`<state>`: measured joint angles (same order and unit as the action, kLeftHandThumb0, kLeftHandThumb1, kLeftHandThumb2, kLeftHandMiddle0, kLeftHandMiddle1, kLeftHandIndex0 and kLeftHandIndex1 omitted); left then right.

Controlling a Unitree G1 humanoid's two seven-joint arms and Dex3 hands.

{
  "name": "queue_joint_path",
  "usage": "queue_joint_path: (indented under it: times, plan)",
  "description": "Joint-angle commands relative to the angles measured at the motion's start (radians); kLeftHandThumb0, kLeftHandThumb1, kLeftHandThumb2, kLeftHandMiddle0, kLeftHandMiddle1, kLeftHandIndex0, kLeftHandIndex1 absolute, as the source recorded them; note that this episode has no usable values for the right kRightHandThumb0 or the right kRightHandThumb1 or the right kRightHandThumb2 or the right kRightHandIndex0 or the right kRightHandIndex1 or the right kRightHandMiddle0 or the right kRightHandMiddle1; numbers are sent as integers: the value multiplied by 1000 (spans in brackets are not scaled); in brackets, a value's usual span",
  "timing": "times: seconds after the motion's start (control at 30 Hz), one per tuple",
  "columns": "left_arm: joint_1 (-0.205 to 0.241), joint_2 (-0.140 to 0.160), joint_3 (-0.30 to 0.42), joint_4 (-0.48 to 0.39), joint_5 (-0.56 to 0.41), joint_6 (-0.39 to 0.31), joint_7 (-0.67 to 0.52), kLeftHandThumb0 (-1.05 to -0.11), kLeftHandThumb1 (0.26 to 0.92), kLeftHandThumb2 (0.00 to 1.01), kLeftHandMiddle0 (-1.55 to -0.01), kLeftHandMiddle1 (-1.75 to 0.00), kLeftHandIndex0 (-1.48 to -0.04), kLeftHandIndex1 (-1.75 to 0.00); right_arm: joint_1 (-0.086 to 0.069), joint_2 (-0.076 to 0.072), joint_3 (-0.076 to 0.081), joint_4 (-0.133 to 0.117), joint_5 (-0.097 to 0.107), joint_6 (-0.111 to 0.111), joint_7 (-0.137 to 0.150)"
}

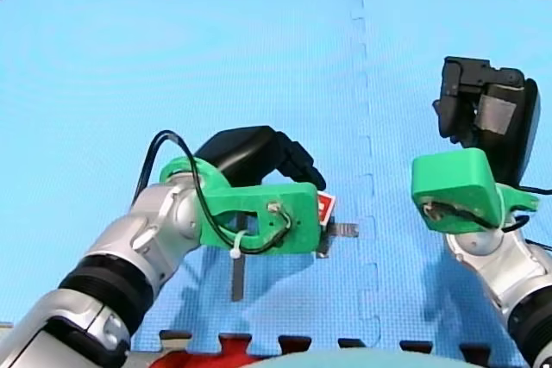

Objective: Stack cube left

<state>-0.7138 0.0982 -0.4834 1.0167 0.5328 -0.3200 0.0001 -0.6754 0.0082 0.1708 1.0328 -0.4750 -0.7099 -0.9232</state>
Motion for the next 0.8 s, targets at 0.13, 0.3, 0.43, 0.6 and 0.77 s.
queue_joint_path:
  times: [0.13,0.3,0.43,0.6,0.77]
  plan:
    - [28,-1,33,49,-67,4,-120,-813,754,2,-985,-1746,-705,0,0,1,-4,0,5,1,-1]
    - [22,13,56,62,-125,-34,-228,-832,748,1,-945,-1746,-476,-8,-1,5,-4,-1,5,3,-2]
    - [14,17,60,70,-136,-39,-250,-832,754,4,-935,-1746,-469,-7,-4,7,-3,4,4,6,-5]
    - [3,10,70,79,-152,-24,-278,-833,756,3,-932,-1746,-478,-11,-6,9,-4,1,5,8,-6]
    - [-8,-4,89,89,-177,9,-307,-831,757,3,-937,-1746,-494,-16,-7,11,-5,-1,5,12,-7]
